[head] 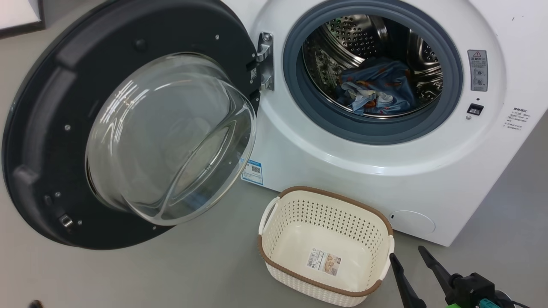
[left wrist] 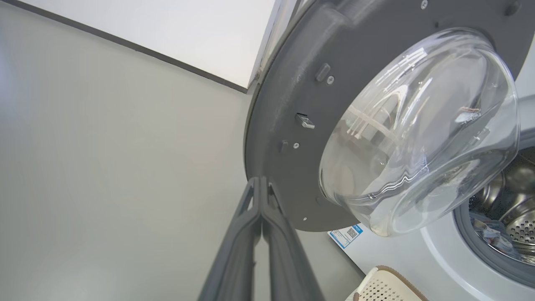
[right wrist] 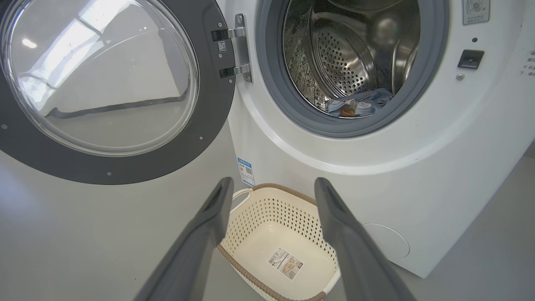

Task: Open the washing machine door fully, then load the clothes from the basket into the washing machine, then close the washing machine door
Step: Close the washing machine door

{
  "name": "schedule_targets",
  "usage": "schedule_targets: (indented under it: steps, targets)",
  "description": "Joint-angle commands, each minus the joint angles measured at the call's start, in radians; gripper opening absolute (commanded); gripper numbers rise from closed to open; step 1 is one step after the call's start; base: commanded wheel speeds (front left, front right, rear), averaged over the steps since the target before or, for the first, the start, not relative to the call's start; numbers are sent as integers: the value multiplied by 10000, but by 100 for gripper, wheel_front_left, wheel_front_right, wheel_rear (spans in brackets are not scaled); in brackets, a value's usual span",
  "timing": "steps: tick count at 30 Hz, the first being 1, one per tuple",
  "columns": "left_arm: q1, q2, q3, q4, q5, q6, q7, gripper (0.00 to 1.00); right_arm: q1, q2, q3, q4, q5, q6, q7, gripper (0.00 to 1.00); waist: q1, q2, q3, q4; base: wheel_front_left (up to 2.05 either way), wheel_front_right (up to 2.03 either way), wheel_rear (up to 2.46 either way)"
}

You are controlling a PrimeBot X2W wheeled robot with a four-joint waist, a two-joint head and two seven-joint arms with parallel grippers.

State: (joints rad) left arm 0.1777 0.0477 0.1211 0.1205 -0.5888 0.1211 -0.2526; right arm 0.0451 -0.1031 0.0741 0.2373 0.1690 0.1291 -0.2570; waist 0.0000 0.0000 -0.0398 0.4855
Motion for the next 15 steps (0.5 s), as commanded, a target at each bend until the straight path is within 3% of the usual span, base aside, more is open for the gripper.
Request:
schedule_targets:
  steps: [1, 7, 11, 15]
  targets:
    - [-581, 35, 723, -261, -429, -168, -92, 0, -283, -93, 134, -231, -15, 16, -48, 100, 0, 0, 44, 33, 0, 0, 0]
    - [-1496, 251, 2461, -135, -2865, -1039, 94, 0, -187, -85, 50, -248, -52, 16, -48, 100, 0, 0, 221, 165, 0, 0, 0]
    - [-2475, 860, 3687, 595, -5126, -1695, 998, 0, -179, -125, 80, -246, -79, 16, -48, 100, 0, 0, 397, 234, 0, 0, 0]
    - [-3626, 1628, 4585, 1950, -7057, -1984, 2106, 0, -240, -233, 128, -237, -96, 16, -48, 100, 0, 0, 614, 272, 0, 0, 0]
